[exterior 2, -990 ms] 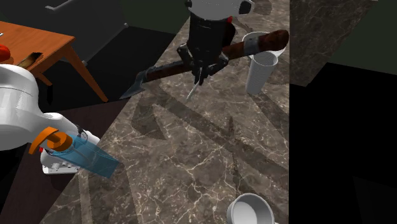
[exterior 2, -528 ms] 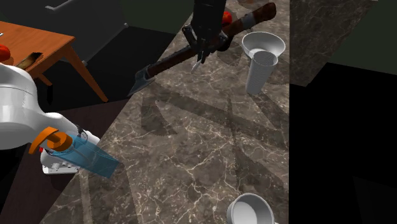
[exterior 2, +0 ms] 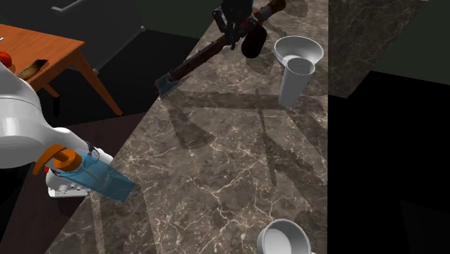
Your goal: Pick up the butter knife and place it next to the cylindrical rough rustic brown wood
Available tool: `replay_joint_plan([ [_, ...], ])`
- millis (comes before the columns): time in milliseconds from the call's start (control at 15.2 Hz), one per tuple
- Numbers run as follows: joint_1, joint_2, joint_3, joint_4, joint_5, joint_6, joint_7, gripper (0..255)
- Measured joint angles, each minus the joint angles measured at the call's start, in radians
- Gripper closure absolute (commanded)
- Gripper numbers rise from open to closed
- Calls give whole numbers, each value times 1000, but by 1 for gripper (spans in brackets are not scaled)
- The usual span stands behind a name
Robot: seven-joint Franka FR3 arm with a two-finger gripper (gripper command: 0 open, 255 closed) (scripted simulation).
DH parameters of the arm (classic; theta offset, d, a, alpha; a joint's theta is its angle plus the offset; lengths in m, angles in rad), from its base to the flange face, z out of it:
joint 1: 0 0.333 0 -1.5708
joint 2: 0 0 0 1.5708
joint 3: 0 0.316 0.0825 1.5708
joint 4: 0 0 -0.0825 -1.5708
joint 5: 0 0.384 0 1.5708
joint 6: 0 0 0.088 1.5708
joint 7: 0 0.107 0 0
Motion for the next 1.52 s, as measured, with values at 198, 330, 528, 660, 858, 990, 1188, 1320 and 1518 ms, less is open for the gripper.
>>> replay_joint_plan([
  [198,29,79,23,106,14,-28,51,255],
  [330,50,130,38,185,21,-57,87,255],
  [528,63,191,48,259,27,-70,112,255],
  [660,64,193,48,238,28,-47,114,255],
  [858,66,197,48,203,28,-8,116,255],
  [990,66,198,49,179,28,17,116,255],
  [1188,65,203,49,146,29,56,113,255],
  [1320,67,206,49,125,29,80,116,255],
  [1518,68,210,50,89,30,120,116,255],
])
